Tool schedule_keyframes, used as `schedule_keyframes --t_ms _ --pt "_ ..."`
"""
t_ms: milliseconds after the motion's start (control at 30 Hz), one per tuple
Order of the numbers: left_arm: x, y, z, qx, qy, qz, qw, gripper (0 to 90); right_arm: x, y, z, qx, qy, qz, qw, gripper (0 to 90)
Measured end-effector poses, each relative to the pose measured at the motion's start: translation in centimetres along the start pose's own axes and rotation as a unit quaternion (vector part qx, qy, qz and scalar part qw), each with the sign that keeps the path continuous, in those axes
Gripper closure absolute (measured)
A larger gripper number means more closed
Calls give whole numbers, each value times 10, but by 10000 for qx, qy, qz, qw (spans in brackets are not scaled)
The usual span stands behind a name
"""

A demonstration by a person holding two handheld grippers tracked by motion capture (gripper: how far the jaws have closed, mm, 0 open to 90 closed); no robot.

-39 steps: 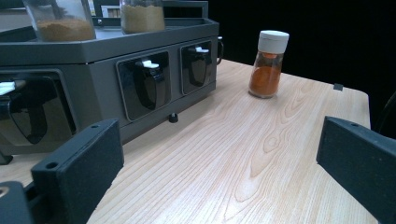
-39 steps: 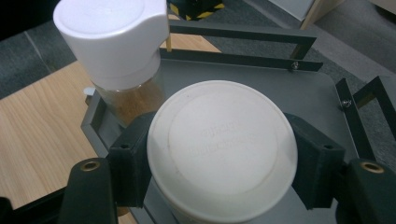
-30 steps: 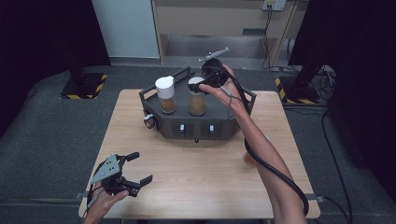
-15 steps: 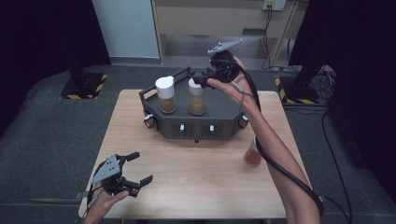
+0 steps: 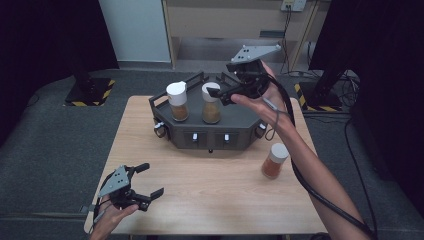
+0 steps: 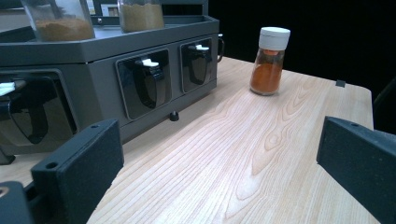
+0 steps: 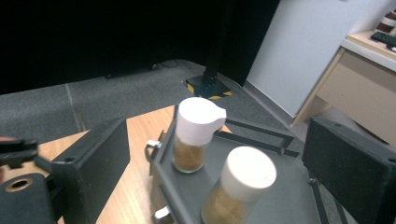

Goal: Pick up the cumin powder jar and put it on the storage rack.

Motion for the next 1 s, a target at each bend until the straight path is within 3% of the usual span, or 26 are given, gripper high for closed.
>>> schedule_keyframes --t_ms 200,600,1000 --pt "0 0 0 -3 -16 -6 10000 0 16 15 -23 -25 -82 -139 9999 81" --pt "0 0 0 3 -24 -3 10000 0 51 23 -66 -91 -431 162 9989 73" --pt "-1 -2 -1 5 -26 29 10000 0 84 38 -98 -3 -450 350 9984 73"
Point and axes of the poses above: each handheld gripper's, and its own axes: z roughly forward along the jaws, x roughly out of its underside, y roughly to its left, the point moved 2 cm from there along z, roughly forward along the jaws, and after that the axes turned 6 degrees about -y, right-handed, at the moved point
